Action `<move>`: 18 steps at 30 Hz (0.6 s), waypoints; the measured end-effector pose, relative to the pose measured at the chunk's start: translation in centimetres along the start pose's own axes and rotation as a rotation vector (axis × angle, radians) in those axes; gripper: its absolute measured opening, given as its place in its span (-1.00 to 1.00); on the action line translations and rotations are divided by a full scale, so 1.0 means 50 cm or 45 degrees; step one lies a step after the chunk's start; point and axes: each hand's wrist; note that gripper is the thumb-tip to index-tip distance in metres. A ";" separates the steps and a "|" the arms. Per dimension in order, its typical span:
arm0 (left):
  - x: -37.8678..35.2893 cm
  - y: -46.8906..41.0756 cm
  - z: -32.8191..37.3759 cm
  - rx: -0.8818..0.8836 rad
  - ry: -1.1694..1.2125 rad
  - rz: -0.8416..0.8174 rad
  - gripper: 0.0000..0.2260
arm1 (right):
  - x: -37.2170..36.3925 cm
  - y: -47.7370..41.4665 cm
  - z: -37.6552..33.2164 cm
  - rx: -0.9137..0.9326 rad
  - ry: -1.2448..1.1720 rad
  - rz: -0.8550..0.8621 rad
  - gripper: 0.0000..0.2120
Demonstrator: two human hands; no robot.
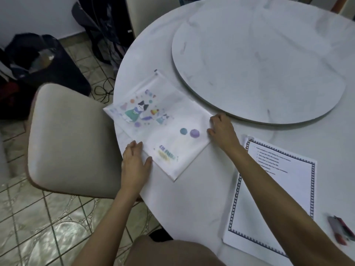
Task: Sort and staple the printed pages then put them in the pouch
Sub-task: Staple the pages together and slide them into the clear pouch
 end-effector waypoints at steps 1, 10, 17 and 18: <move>0.002 -0.003 -0.003 -0.012 -0.015 -0.014 -0.49 | 0.000 0.007 0.001 -0.033 -0.018 -0.007 -0.68; 0.028 -0.011 -0.032 -0.062 -0.106 -0.141 -0.52 | 0.020 0.102 0.010 -0.272 -0.266 -0.259 -0.43; 0.056 -0.005 -0.062 -0.084 -0.121 -0.104 -0.58 | 0.024 0.175 0.007 -0.278 -0.479 -0.340 -0.83; 0.058 -0.001 -0.061 -0.078 -0.099 -0.087 -0.59 | 0.022 0.181 0.006 -0.288 -0.531 -0.350 -0.87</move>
Point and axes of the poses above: each hand's wrist, its own y-axis away from the middle knuckle, its own x-axis out of the back of the hand, z = x × y, and after that the axes turned 11 degrees about y, right-handed
